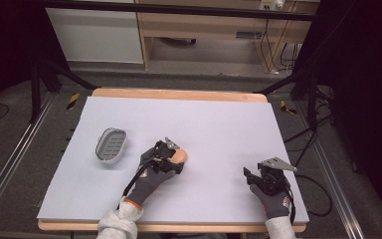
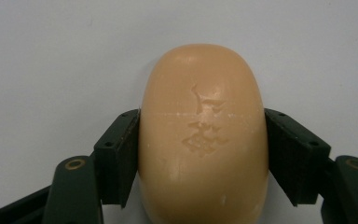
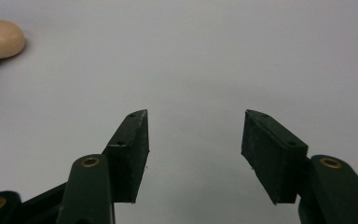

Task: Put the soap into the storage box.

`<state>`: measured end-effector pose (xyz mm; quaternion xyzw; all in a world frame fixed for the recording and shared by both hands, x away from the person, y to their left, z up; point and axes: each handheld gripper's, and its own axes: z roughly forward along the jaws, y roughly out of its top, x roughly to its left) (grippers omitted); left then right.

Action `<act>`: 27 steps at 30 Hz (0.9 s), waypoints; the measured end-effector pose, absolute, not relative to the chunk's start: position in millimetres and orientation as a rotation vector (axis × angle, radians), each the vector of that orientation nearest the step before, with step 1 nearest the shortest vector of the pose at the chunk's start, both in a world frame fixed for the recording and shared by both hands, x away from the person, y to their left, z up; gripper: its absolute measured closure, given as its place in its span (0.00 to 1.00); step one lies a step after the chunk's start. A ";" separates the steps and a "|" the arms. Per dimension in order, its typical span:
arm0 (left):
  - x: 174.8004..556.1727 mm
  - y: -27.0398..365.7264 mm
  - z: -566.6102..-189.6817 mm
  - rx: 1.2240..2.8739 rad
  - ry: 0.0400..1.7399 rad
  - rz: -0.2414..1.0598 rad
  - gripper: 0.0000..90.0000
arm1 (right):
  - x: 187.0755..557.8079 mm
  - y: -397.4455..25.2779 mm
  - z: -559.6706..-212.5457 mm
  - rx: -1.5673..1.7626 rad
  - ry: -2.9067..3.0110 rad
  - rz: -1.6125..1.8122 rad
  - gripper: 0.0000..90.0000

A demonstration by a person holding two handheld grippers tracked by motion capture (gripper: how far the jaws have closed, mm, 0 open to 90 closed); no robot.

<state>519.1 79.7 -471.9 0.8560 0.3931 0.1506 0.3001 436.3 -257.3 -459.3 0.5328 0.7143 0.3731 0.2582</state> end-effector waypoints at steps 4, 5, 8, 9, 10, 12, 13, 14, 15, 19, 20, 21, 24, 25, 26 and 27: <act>519.2 79.5 -471.5 2.276 1.043 0.399 0.35 | 436.5 -257.9 -459.5 1.442 1.937 1.013 0.46; 519.2 79.4 -471.5 2.275 1.044 0.399 0.35 | 436.5 -258.0 -459.5 1.443 1.938 1.014 0.46; 519.3 79.1 -471.3 2.275 1.049 0.401 0.35 | 436.5 -258.3 -459.3 1.441 1.938 1.017 0.46; 519.1 78.7 -471.1 2.275 1.055 0.403 0.35 | 436.3 -258.2 -459.1 1.445 1.936 1.018 0.46; 519.1 78.7 -471.1 2.275 1.055 0.403 0.35 | 436.1 -258.4 -458.9 1.445 1.936 1.020 0.46; 518.6 78.2 -470.7 2.272 1.062 0.404 0.35 | 435.8 -258.8 -458.6 1.448 1.936 1.024 0.46; 518.3 78.2 -470.4 2.270 1.064 0.402 0.35 | 435.8 -258.8 -458.6 1.448 1.936 1.024 0.46; 517.7 78.5 -469.3 2.266 1.066 0.400 0.35 | 435.8 -258.9 -458.6 1.447 1.936 1.025 0.46; 517.0 79.1 -467.6 2.262 1.067 0.399 0.35 | 435.8 -259.0 -458.6 1.448 1.934 1.026 0.46; 514.4 83.3 -461.5 2.253 1.068 0.401 0.35 | 435.4 -259.5 -458.5 1.449 1.932 1.027 0.46; 513.6 84.9 -459.5 2.252 1.068 0.405 0.35 | 435.3 -259.6 -458.4 1.450 1.932 1.028 0.46; 512.5 86.6 -457.0 2.244 1.070 0.407 0.35 | 435.1 -259.5 -458.4 1.451 1.932 1.028 0.46; 509.9 91.9 -450.4 2.225 1.075 0.407 0.35 | 435.0 -259.2 -458.4 1.449 1.932 1.027 0.46; 509.2 93.0 -449.0 2.217 1.076 0.411 0.35 | 434.8 -259.0 -458.1 1.453 1.931 1.030 0.46; 508.3 95.1 -446.8 2.217 1.075 0.409 0.35 | 434.9 -259.1 -458.2 1.450 1.931 1.029 0.46; 507.4 96.9 -445.2 2.205 1.077 0.415 0.35 | 434.9 -259.4 -458.4 1.444 1.930 1.026 0.46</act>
